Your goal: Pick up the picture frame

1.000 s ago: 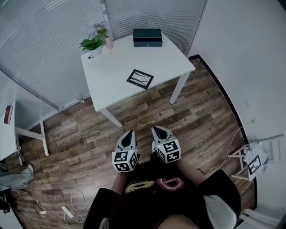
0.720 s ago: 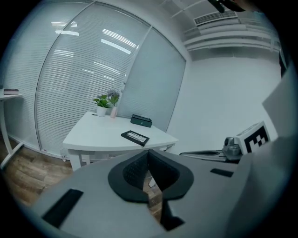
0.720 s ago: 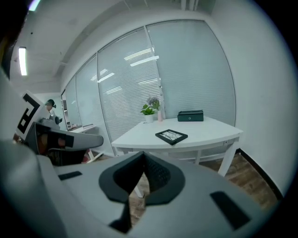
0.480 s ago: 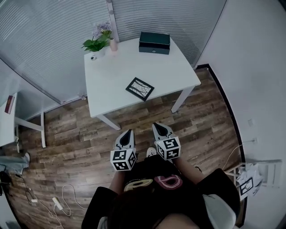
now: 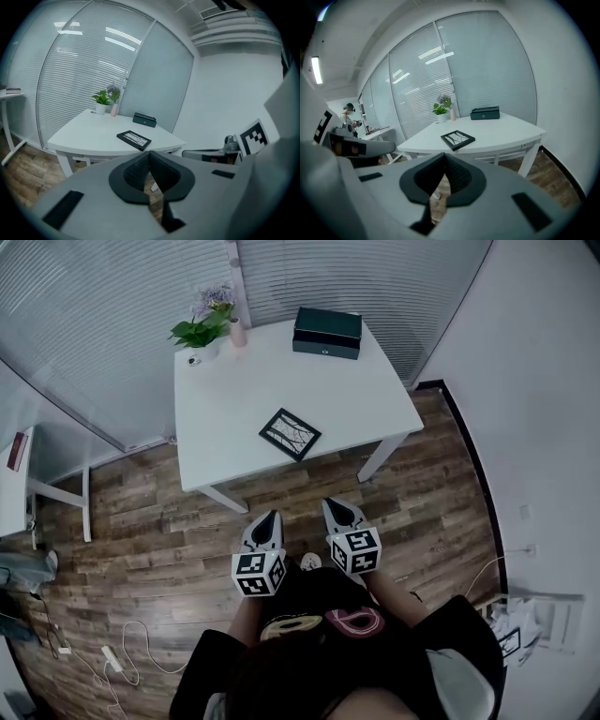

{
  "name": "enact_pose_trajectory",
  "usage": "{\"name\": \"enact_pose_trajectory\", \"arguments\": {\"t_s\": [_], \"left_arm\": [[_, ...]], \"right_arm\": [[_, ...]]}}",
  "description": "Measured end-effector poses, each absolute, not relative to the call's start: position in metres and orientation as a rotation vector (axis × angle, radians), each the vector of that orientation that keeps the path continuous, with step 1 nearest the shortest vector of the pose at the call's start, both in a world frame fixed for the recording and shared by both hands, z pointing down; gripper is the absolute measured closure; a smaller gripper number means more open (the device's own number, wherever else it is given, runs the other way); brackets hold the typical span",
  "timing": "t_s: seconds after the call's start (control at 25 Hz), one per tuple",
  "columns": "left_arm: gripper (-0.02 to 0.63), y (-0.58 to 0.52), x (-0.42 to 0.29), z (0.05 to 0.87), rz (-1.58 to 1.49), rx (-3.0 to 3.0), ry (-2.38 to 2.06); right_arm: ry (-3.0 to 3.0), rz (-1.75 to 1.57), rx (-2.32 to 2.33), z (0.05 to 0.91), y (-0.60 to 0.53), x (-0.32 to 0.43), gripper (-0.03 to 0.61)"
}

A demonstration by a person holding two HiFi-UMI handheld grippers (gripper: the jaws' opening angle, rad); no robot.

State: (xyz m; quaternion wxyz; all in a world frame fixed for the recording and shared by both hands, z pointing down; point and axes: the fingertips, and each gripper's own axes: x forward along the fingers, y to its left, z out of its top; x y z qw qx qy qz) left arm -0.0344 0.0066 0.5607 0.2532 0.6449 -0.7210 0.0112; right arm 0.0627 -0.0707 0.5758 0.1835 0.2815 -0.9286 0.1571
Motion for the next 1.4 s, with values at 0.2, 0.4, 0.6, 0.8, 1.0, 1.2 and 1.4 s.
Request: {"name": "enact_pose_trajectory", "arguments": {"t_s": [0.2,0.4,0.6,0.8,1.0,1.2,1.4], "left_arm": [[0.597,-0.003,-0.044,0.565,0.028,1.735,-1.958],[0.597,-0.024,-0.064,0.567,0.035,1.749,-1.951],[0.597,-0.063,-0.090,0.558,0.022,1.785,-1.950],[0.597,-0.094,-0.117,0.565,0.052,1.777,-1.915],[0.597,-0.125,-0.142,0.571,0.093,1.776,-1.858],[0.597,-0.151,-0.167,0.585,0.184,1.794,-1.765],[0.596,-0.175,-0.184,0.594,0.271,1.838,-1.686]], "right_arm": [[-2.603,0.455,0.786,0.582,-0.076,0.056,0.568],[-2.606,0.466,0.829,0.580,-0.094,0.046,0.568],[-2.594,0.449,0.902,0.572,-0.127,0.036,0.568],[-2.550,0.470,0.978,0.572,-0.155,0.025,0.568],[-2.481,0.544,1.029,0.585,-0.183,0.008,0.568],[-2.416,0.632,1.099,0.595,-0.206,-0.012,0.567],[-2.348,0.672,1.186,0.604,-0.222,-0.027,0.566]]}}
